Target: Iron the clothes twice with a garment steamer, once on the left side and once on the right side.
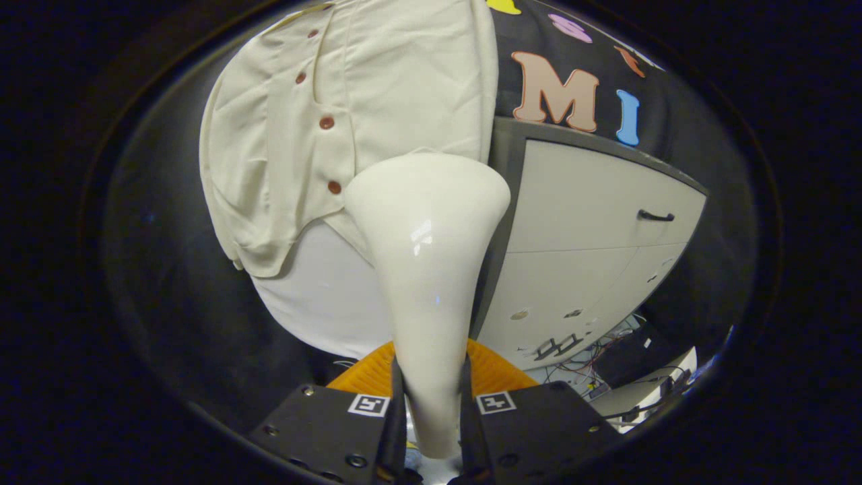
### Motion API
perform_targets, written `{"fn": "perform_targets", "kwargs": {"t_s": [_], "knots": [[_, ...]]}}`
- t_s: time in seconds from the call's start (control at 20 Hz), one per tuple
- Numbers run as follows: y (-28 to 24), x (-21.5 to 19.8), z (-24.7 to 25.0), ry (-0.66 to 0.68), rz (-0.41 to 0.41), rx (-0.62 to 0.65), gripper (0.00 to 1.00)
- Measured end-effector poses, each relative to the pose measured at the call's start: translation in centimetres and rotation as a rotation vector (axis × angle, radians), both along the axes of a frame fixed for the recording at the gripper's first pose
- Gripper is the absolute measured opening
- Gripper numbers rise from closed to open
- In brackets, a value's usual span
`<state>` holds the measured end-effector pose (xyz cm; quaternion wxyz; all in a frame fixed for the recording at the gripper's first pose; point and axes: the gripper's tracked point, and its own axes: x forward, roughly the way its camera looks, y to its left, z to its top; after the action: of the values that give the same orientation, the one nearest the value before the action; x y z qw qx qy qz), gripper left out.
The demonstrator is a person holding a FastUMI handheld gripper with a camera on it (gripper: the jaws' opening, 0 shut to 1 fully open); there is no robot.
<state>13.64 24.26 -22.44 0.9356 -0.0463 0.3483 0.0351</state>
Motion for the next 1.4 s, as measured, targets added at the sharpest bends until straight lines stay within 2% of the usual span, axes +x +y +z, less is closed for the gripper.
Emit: {"fn": "perform_targets", "kwargs": {"t_s": [0.8, 1.05, 1.4], "knots": [[-2.4, -4.2, 19.4, -0.345, 0.001, 0.018, 0.32], [-4.9, -7.5, 22.3, -0.411, -0.023, 0.058, 0.32], [-10.4, -10.9, 23.3, -0.436, -0.058, 0.115, 0.32]]}}
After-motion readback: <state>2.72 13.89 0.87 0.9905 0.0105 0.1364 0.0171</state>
